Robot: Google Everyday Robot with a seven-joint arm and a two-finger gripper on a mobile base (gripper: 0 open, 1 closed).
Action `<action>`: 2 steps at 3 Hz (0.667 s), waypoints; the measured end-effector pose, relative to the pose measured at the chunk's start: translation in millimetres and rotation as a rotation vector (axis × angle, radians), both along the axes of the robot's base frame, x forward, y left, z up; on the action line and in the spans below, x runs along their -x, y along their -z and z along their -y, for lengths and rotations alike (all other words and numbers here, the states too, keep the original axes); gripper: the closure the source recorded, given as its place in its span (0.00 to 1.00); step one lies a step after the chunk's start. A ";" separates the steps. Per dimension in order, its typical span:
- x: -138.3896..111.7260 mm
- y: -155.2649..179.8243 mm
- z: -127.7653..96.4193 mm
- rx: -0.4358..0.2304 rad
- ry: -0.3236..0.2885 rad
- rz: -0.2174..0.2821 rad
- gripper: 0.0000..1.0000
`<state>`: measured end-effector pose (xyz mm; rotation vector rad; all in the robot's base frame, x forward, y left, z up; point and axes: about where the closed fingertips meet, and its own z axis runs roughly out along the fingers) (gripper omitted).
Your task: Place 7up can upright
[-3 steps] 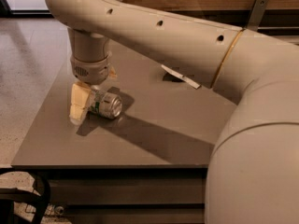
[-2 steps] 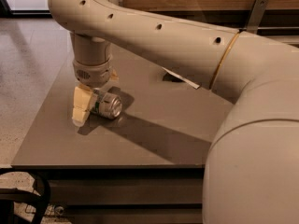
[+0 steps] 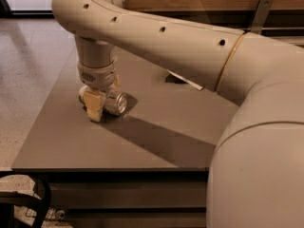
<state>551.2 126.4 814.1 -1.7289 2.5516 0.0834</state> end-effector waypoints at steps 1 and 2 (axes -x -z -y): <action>-0.4 0.0 -0.9 -0.002 -0.001 0.001 0.62; -0.3 -3.6 -0.8 -0.002 -0.001 0.001 0.85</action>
Offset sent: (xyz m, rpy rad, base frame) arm 0.0004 0.0009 -0.0004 0.0018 -0.0009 0.0006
